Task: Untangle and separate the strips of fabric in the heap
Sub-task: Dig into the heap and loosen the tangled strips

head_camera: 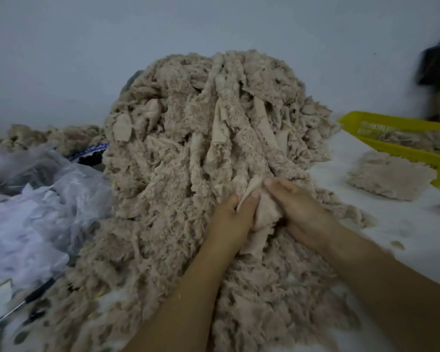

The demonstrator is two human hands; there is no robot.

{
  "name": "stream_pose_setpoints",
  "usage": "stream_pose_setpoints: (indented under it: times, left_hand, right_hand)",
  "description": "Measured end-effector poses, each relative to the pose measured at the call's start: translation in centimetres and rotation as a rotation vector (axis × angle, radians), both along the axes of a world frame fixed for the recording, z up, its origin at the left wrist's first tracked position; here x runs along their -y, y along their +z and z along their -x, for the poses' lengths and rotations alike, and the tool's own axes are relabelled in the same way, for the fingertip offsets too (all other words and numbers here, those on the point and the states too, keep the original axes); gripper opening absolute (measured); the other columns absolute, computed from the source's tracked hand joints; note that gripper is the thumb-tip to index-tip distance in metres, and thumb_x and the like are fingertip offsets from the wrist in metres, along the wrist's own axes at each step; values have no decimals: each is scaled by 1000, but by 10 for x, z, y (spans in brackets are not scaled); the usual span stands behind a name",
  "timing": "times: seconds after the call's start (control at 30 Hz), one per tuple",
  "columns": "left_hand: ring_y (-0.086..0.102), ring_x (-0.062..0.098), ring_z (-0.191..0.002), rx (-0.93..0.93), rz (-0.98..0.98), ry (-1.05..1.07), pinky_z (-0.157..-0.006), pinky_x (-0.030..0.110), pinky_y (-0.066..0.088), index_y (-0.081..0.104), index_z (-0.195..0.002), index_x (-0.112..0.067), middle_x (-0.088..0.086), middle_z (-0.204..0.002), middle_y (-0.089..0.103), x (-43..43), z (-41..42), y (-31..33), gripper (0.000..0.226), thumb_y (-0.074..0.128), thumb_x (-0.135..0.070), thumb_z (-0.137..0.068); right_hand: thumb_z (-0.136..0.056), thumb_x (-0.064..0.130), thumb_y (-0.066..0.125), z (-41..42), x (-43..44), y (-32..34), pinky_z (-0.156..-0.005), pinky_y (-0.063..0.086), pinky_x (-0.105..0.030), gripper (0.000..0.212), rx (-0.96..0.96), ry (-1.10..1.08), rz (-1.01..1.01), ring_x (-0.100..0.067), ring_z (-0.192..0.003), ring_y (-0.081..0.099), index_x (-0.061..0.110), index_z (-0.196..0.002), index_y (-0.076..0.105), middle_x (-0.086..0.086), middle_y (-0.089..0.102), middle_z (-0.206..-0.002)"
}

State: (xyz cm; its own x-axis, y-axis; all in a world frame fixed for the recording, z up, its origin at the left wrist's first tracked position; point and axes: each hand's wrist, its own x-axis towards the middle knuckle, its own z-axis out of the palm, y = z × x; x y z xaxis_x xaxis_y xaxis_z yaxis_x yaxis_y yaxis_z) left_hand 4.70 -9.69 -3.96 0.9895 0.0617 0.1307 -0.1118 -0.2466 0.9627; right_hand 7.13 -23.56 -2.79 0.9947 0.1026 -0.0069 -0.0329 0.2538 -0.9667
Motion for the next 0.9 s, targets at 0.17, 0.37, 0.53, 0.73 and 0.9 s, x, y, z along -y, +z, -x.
stream_pose_setpoints:
  times: [0.17,0.37,0.53,0.73,0.9]
  left_hand:
    - [57,-4,-45,-16,236,102,-43,11,40,68,-48,-34,-14,-50,62,2,-1,3,49,60,-43,-96]
    - [70,5,-62,3,336,119,-54,21,56,75,-64,-31,-6,-67,73,1,-1,9,44,53,-51,-97]
    - [73,9,-73,-32,345,201,-62,23,57,75,-86,-25,-4,-78,77,1,-5,11,41,47,-51,-100]
    - [70,27,-82,-114,540,310,-75,38,58,69,-104,-13,13,-93,73,-6,-16,11,48,40,-51,-103]
    - [27,5,-32,-94,1208,87,-33,17,21,51,-72,-17,-5,-43,37,-40,-22,19,41,38,-37,-106]
  right_hand:
    - [-89,68,48,5,1,0,-57,47,-18,43,92,-114,173,-3,-68,66,31,-84,69,12,71,-76]
    - [-79,84,40,21,-17,0,-68,44,-7,40,343,108,682,18,-80,58,49,-91,55,34,64,-88]
    - [-96,54,44,20,-9,-1,-49,35,-13,40,392,129,788,4,-51,46,25,-69,49,13,51,-60]
    - [-97,51,49,20,-14,1,-46,30,-18,43,369,185,561,-5,-50,39,26,-62,47,14,40,-53]
    - [-98,34,57,6,9,12,-43,39,-19,39,155,25,125,-10,-44,47,22,-61,58,0,51,-54]
